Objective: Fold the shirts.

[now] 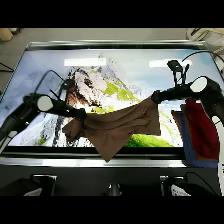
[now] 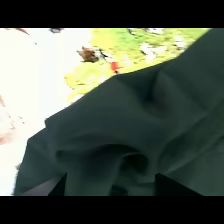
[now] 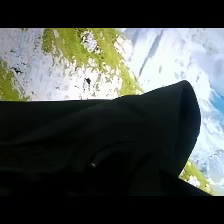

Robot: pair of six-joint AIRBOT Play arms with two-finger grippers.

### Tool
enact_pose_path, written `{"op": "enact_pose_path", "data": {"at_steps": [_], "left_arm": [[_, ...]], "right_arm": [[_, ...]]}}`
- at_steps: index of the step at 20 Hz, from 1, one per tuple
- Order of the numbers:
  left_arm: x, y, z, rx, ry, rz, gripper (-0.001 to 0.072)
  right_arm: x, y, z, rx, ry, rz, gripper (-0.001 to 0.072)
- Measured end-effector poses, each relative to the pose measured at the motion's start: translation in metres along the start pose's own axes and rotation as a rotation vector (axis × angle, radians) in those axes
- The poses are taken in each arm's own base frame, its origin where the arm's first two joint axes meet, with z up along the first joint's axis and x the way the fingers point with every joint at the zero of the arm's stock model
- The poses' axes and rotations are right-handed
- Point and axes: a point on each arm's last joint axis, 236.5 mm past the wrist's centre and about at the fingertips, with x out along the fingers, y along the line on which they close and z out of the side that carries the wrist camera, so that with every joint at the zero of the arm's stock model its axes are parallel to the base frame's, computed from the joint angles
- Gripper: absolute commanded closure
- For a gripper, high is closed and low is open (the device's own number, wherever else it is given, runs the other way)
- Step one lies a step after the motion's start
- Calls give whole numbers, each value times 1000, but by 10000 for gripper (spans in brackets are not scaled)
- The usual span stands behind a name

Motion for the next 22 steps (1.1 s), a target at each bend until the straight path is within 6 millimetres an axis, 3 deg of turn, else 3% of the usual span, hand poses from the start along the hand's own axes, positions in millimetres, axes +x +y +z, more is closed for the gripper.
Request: {"op": "enact_pose_path", "data": {"at_steps": [2, 5, 8, 10, 13, 16, 17, 18, 19, 20, 22], "left_arm": [[-29, 38, -2, -5, 4, 89, 62], [-48, 71, -43, -87, 72, 127, 61], [-25, 73, -98, -164, 161, 79, 62], [0, 63, -121, -213, 184, 20, 62], [35, 47, -141, -289, 198, -57, 63], [57, 41, -146, -341, 197, -90, 77], [63, 41, -146, -356, 195, -94, 150], [69, 42, -146, -369, 193, -95, 302], [74, 42, -146, -378, 193, -95, 516], [77, 43, -146, -385, 192, -95, 679], [80, 42, -146, -396, 190, -98, 674]], "right_arm": [[-11, 18, -16, -61, 80, 64, 105], [-12, 43, -67, -97, 249, 182, 104], [3, 64, -115, -49, 356, 294, 102], [13, 77, -136, 0, 381, 350, 103], [24, 87, -146, 60, 369, 391, 102], [32, 89, -147, 103, 349, 394, 101], [36, 89, -148, 118, 350, 393, 100], [40, 90, -150, 128, 354, 394, 86], [45, 94, -154, 134, 367, 402, 32], [50, 100, -158, 131, 383, 412, 31], [63, 116, -166, 112, 412, 429, 25]]}}
